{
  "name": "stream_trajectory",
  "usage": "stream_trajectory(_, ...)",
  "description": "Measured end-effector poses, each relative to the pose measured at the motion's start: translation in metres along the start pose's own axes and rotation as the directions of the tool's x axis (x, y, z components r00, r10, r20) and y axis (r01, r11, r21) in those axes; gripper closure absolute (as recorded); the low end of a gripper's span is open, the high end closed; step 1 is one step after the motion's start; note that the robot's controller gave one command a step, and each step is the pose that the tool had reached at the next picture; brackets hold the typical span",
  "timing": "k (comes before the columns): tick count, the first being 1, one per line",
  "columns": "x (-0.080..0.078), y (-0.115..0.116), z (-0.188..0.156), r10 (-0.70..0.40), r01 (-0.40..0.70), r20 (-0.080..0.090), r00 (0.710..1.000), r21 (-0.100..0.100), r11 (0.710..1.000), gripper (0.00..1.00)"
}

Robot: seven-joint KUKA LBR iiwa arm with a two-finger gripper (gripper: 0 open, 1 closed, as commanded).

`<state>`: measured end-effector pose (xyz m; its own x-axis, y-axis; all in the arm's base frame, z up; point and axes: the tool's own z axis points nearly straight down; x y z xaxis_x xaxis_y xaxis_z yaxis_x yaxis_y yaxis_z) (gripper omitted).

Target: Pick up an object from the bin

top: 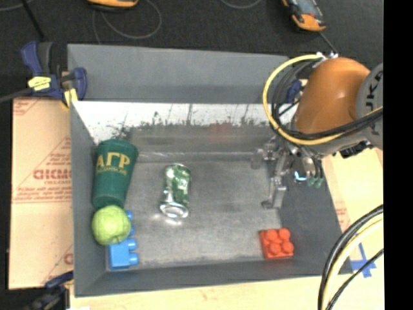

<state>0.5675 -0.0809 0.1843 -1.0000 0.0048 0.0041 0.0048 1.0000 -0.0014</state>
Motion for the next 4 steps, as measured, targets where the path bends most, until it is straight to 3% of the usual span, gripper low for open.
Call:
stream_trajectory(1, -0.002, 0.000, -0.005, -0.003, 0.003, 0.008, 1.000, 0.001, 1.000, 0.00)
stream_trajectory(2, 0.032, -0.020, 0.040, -0.128, 0.128, 0.010, 0.992, 0.002, 0.992, 0.00)
stream_trajectory(3, 0.081, -0.053, 0.039, -0.417, 0.417, 0.005, 0.909, 0.002, 0.909, 0.00)
stream_trajectory(4, 0.092, -0.040, 0.063, -0.310, 0.310, 0.007, 0.951, 0.000, 0.951, 0.00)
